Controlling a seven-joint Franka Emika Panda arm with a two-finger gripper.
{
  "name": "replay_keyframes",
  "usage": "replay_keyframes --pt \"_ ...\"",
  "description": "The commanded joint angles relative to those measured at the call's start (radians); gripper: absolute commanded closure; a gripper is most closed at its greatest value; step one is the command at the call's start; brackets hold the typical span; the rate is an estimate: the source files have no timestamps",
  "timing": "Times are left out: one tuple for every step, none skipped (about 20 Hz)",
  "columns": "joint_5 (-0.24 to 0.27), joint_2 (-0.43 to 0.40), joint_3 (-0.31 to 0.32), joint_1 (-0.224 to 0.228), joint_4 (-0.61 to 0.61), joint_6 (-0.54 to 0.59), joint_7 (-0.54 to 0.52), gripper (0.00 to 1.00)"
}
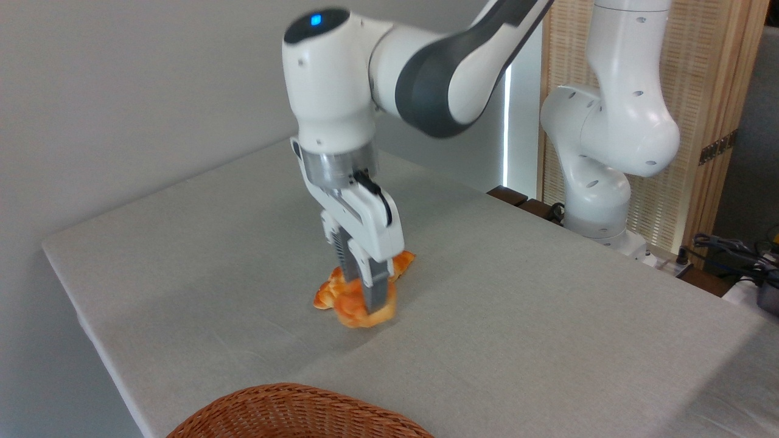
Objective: Put bread into the basket
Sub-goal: 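Close the gripper on the round bun and lift it, then carry the bun to the wicker basket and open the gripper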
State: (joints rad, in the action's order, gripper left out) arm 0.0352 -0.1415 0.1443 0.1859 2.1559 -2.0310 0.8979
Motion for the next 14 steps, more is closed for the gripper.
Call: replay_keyframes --pt "0.038 0.013 0.018 0.001 -0.082 -0.086 -0.011 0.5" --pt "0.04 0.025 0.018 0.0 -0.096 -0.127 -0.039 0.5" --pt "0.038 0.036 0.018 0.0 -0.106 -0.165 -0.077 0.5" --pt "0.038 0.052 0.018 0.0 -0.117 -0.204 -0.105 0.5" --pt "0.04 0.066 0.02 -0.002 -0.129 -0.234 -0.125 0.5" --pt "0.04 0.08 0.037 -0.002 -0.145 -0.259 -0.143 0.5" --pt "0.04 0.094 0.052 -0.002 -0.162 -0.279 -0.157 0.5" --pt "0.04 0.108 0.054 -0.002 -0.18 -0.3 -0.169 0.5" --pt "0.038 0.123 0.057 -0.002 -0.192 -0.323 -0.184 0.5" --pt "0.035 0.138 0.07 -0.002 -0.2 -0.356 -0.194 0.5" --pt "0.034 0.154 0.08 -0.002 -0.203 -0.392 -0.197 0.5" --pt "0.032 0.166 0.083 -0.002 -0.203 -0.426 -0.195 0.5" --pt "0.032 0.177 0.086 -0.002 -0.203 -0.46 -0.195 0.49" --pt "0.031 0.187 0.101 -0.002 -0.203 -0.492 -0.195 0.43"
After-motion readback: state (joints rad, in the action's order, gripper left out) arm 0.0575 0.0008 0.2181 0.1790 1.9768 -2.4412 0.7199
